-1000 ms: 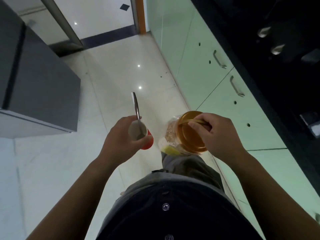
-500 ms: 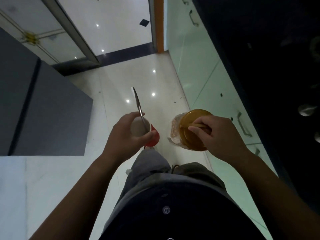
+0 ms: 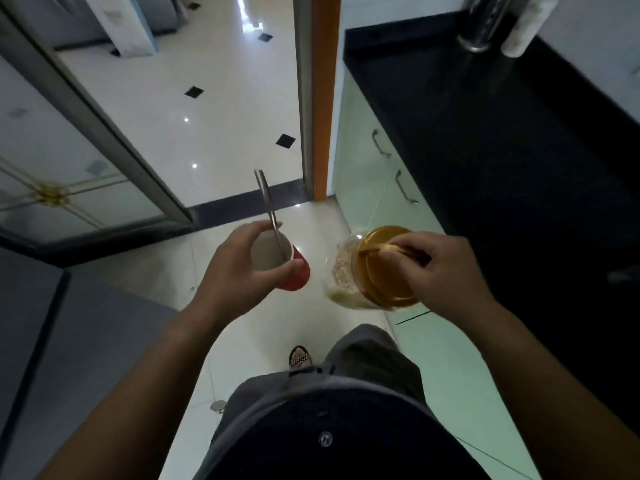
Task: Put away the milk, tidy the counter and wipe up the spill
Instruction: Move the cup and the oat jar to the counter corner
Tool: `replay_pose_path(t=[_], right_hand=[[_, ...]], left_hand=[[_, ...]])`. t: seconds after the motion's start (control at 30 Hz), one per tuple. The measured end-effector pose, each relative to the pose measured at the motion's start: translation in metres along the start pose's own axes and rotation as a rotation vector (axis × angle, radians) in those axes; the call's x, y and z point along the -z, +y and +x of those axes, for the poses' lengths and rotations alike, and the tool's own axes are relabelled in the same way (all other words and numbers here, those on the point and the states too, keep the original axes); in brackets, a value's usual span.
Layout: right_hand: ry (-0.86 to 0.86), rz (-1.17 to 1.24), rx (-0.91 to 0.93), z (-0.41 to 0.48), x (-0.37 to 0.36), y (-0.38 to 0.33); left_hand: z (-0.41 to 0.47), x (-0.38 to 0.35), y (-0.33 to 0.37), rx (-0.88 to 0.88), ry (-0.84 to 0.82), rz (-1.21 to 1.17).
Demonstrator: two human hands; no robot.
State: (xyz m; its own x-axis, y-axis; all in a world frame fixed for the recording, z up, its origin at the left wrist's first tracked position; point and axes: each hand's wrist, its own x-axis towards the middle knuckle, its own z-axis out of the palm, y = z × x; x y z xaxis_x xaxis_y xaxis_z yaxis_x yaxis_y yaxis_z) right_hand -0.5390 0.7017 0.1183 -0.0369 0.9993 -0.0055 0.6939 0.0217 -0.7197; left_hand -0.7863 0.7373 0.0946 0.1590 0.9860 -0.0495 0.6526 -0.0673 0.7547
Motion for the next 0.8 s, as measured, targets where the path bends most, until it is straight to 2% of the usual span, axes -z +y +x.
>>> replay_pose_path(t=[0.23, 0.4, 0.53, 0.8], right_hand=[[0.248, -0.018, -0.075, 0.124, 0.037, 0.004], [0.405, -0.035, -0.129, 0.211, 0.076, 0.033], [0.491, 0.012, -0.196, 0.267, 0.112, 0.058], [0.578, 0.005, -0.351, 0.352, 0.166, 0.108]], left_hand=[[0.132, 0.006, 0.011, -0.084, -0.056, 0.027], [0.255, -0.017, 0.048, -0.173, -0.143, 0.076], [0.346, -0.038, 0.092, -0.222, -0.270, 0.082], [0.476, -0.082, 0.164, -0.457, -0.512, 0.128]])
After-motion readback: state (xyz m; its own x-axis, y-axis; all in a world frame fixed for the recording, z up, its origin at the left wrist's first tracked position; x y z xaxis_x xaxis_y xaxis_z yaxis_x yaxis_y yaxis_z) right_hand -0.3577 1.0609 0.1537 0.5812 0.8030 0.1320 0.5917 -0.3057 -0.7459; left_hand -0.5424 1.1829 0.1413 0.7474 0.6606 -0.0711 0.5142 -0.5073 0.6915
